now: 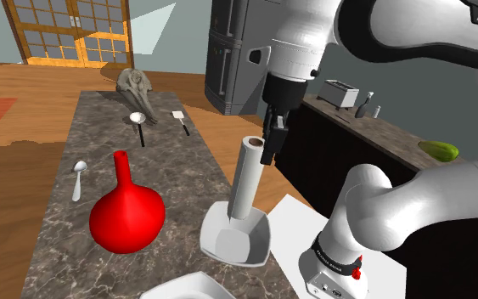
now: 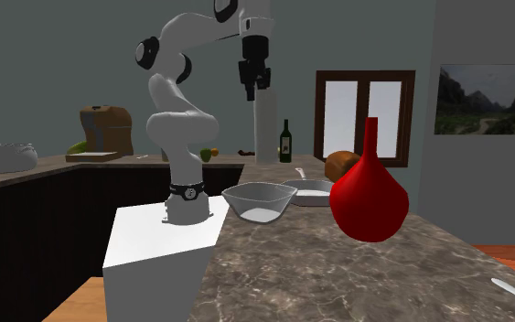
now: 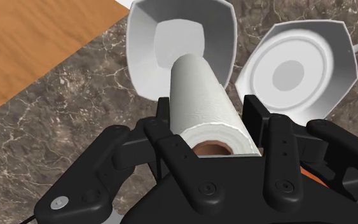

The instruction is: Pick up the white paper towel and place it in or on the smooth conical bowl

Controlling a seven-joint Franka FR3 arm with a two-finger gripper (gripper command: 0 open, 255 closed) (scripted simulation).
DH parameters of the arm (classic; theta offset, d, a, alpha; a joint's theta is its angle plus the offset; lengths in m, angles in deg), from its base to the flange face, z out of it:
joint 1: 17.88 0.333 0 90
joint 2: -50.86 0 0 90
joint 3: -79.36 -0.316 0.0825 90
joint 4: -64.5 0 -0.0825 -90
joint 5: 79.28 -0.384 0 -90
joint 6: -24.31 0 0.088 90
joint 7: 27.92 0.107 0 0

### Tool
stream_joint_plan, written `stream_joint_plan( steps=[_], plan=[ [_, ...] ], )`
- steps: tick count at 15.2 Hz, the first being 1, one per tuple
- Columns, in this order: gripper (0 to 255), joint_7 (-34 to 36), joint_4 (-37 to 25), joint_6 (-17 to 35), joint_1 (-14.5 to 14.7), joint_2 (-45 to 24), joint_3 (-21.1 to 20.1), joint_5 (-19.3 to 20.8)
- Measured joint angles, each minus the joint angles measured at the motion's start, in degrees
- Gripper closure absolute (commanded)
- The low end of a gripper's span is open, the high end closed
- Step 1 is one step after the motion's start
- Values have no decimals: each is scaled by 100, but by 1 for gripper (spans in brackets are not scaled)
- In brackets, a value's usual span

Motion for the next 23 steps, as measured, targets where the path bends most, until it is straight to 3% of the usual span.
stream_joint_plan(
  steps=[14,21,22,23],
  plan=[
    [255,-61,1197,984,77,211,-160,-164],
    [255,-63,1294,1079,86,216,-179,-184],
    [0,-63,1294,1079,86,216,-180,-184],
    [0,-63,1294,1080,86,216,-180,-184]
  ],
)
